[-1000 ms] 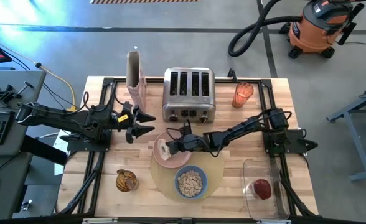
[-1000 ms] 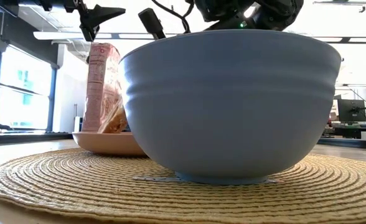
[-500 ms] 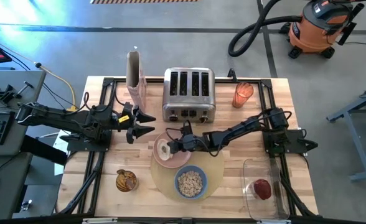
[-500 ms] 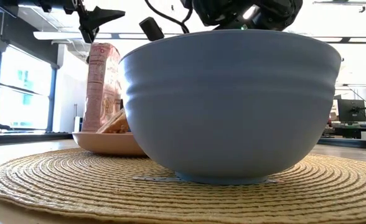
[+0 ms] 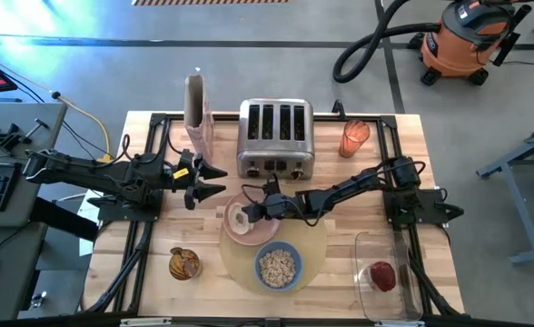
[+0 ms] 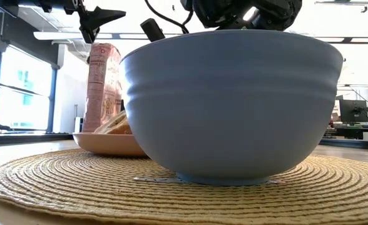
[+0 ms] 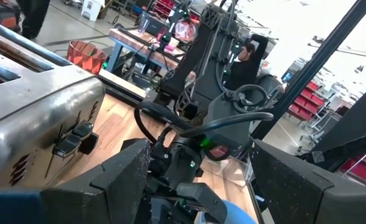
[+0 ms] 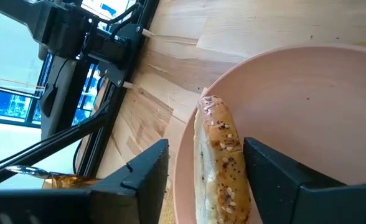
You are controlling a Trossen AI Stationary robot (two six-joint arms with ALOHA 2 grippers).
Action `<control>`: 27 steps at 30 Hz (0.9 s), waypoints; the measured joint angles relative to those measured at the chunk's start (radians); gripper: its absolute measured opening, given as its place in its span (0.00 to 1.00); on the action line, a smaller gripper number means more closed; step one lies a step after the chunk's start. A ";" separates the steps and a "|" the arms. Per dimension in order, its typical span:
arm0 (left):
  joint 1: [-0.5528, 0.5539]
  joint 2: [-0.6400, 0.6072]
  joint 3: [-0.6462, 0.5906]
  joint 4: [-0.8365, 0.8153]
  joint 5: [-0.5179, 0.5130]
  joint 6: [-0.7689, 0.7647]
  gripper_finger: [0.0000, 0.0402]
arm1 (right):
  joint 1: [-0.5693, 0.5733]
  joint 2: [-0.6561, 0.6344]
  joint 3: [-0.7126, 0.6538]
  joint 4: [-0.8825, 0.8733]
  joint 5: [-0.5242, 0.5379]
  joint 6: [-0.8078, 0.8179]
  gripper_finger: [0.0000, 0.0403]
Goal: Arrange a breakfast setting
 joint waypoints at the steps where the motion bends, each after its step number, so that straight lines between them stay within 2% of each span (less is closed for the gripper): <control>1: 0.000 0.000 0.000 0.000 0.005 0.000 0.66 | 0.000 0.000 0.000 0.000 0.000 0.000 0.48; 7: 0.000 0.000 0.000 -0.001 0.026 0.000 0.66 | -0.019 0.000 0.000 -0.006 -0.016 0.009 0.50; 14: 0.000 0.000 0.000 -0.001 0.039 0.000 0.66 | -0.047 -0.001 0.000 -0.007 -0.091 0.060 0.49; 27: 0.000 0.000 0.000 -0.038 0.040 0.000 0.66 | -0.046 -0.103 0.000 -0.159 -0.048 0.053 0.37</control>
